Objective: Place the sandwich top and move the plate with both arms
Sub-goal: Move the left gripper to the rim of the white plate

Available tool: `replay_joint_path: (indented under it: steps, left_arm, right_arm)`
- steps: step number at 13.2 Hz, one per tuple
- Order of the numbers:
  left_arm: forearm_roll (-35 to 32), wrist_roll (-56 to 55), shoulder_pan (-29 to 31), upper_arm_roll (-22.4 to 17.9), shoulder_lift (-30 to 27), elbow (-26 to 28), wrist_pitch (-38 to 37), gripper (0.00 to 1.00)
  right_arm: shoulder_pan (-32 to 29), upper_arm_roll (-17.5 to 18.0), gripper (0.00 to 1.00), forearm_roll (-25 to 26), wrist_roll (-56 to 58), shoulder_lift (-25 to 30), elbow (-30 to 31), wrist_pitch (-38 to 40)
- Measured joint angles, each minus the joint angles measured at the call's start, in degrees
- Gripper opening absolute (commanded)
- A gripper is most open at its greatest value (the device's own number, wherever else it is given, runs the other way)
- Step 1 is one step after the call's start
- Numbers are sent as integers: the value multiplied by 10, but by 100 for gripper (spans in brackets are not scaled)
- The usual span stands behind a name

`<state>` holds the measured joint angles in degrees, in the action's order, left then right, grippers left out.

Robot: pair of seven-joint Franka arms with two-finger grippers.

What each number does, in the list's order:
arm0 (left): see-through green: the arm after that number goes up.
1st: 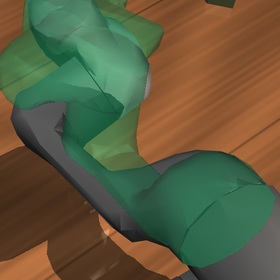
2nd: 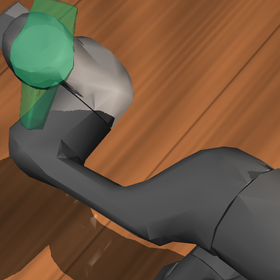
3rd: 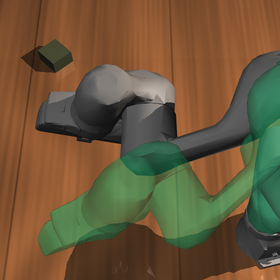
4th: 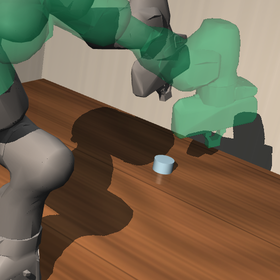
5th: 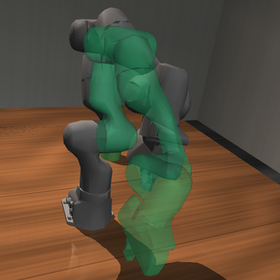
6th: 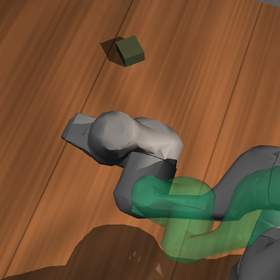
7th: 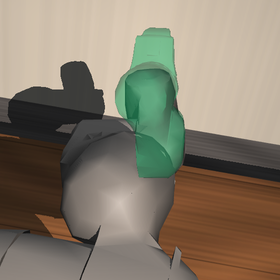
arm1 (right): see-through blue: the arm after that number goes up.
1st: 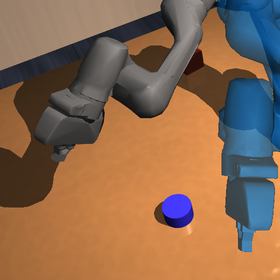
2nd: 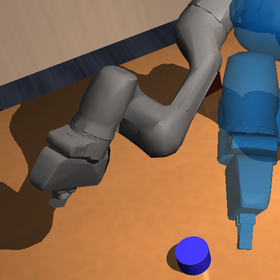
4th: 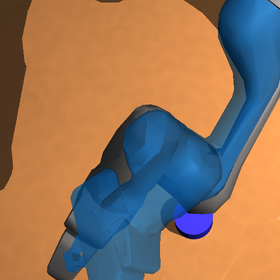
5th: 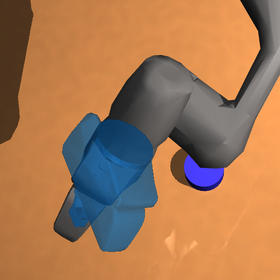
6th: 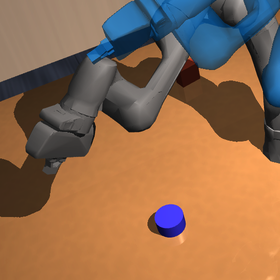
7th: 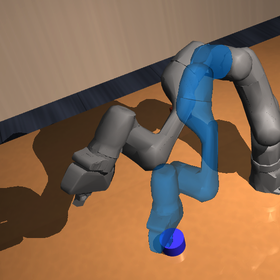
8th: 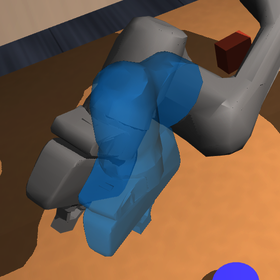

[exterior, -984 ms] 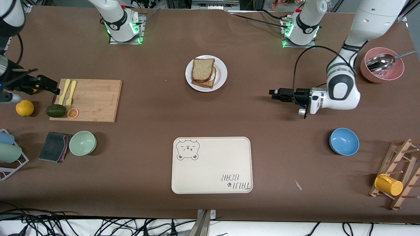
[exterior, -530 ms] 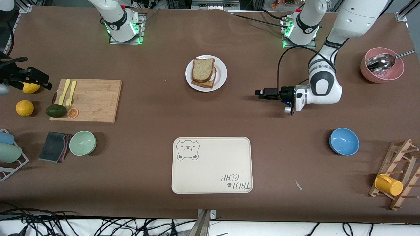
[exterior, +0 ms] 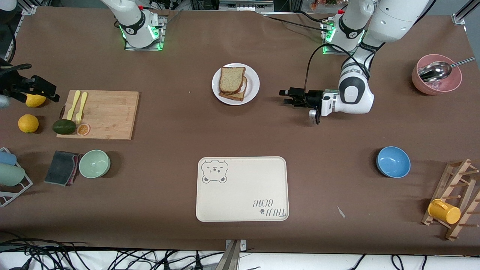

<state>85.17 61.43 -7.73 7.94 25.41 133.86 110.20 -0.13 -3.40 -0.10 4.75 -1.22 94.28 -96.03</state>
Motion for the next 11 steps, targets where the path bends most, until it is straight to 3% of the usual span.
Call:
replay_joint_path:
  steps: [4,11]
  left_arm:
    - [66,10,-33,19,8,-8,46,100]
    - [104,10,-82,20,26,-11,79,100]
  right_arm:
    - [0,1,100,0,0,0,-1,9]
    - [0,1,100,0,0,0,-5,12]
